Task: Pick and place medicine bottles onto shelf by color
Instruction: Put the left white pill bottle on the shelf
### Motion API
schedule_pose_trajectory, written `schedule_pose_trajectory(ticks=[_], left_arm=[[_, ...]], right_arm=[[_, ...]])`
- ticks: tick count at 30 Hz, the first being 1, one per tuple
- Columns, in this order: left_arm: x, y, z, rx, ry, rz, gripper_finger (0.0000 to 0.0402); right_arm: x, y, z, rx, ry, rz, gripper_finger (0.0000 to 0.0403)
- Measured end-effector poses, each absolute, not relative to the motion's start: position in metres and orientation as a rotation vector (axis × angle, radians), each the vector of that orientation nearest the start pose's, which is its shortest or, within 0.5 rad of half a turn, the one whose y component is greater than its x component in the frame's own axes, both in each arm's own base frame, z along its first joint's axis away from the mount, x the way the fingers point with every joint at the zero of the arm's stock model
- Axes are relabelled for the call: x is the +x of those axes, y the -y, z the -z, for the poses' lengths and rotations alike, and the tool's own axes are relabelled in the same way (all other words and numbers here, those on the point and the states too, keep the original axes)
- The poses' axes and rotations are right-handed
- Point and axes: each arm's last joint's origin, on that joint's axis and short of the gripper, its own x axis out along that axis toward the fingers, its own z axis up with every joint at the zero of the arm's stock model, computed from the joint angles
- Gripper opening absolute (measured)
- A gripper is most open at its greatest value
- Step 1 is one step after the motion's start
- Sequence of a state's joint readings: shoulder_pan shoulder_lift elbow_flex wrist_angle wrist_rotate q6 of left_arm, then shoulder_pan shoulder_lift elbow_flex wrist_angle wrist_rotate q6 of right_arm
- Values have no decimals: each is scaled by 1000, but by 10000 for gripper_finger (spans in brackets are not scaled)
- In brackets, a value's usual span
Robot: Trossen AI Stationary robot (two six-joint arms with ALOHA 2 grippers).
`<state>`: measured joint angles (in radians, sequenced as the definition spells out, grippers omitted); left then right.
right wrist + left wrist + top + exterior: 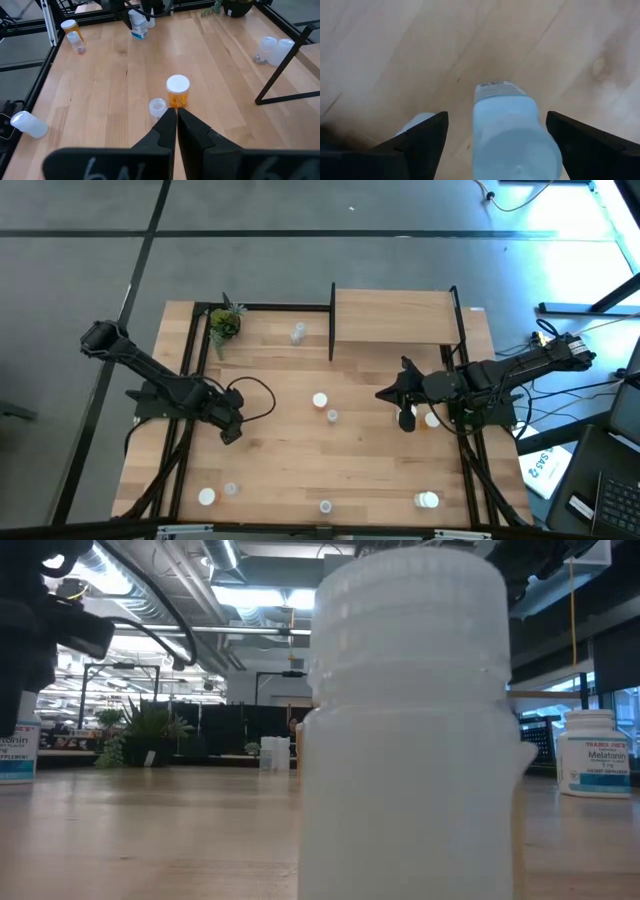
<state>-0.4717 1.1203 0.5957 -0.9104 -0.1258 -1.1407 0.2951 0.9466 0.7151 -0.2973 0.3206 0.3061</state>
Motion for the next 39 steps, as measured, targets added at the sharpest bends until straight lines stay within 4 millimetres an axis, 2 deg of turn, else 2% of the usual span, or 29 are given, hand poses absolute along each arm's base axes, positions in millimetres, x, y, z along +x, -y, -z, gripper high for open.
schedule_pose_trajectory(ticks=[8, 24, 32, 39], left_arm=[[145, 69, -175, -521, -1310, -515, 290], [146, 70, -175, -531, -1298, -514, 159], [150, 72, -186, -535, -1272, -504, 152], [160, 75, -213, -509, -1209, -479, 152]], right_arm=[[194, -49, -272, 139, -494, 102, 19], [194, -49, -272, 139, -494, 102, 19], [194, -49, -272, 139, -495, 102, 19], [194, -49, -272, 139, -494, 102, 19]])
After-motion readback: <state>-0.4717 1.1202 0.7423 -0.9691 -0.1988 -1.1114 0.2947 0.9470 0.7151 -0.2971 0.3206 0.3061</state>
